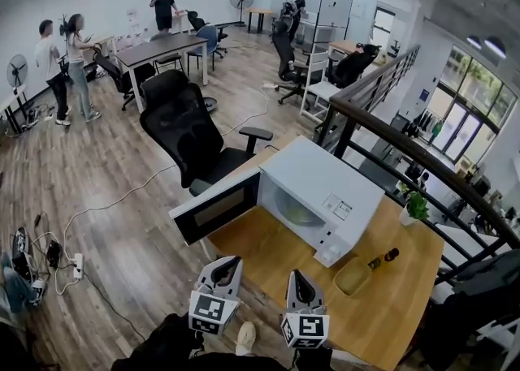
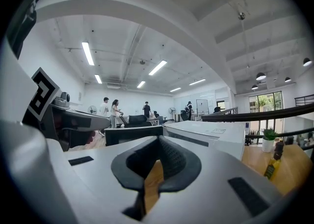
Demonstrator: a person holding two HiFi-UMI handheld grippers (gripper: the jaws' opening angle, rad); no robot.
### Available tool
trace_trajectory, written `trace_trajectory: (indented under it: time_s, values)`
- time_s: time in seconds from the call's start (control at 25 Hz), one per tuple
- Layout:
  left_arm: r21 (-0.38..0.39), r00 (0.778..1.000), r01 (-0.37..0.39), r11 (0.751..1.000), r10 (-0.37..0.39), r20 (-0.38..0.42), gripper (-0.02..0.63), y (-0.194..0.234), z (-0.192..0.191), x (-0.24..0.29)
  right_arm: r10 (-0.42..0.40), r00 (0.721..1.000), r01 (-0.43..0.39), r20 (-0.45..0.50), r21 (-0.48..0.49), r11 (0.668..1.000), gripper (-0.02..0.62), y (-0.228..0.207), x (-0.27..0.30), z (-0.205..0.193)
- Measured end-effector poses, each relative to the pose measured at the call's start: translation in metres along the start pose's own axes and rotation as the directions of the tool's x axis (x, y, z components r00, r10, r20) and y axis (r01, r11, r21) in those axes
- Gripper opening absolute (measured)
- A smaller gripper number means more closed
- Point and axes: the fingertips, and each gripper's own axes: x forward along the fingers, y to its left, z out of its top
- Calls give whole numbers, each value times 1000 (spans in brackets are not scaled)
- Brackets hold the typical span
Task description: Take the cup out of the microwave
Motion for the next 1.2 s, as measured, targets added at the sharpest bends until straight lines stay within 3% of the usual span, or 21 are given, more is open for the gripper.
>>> trace_trajectory:
  time_s: [0.36, 0.88, 1.2]
  values:
    - [-10, 1000, -5, 1000, 5, -18, 28, 16, -2, 72, -1, 999, 1, -35, -7, 1000, 15, -44, 59, -9]
    - [-13, 1000, -5, 1000, 5, -23, 28, 18, 3, 123, -12, 999, 12, -43, 7, 1000, 15, -78, 96, -12]
    - [-6, 998, 48, 999, -48, -50, 28, 43, -5, 161, -71, 995, 74, -67, 36, 997, 15, -85, 129, -25]
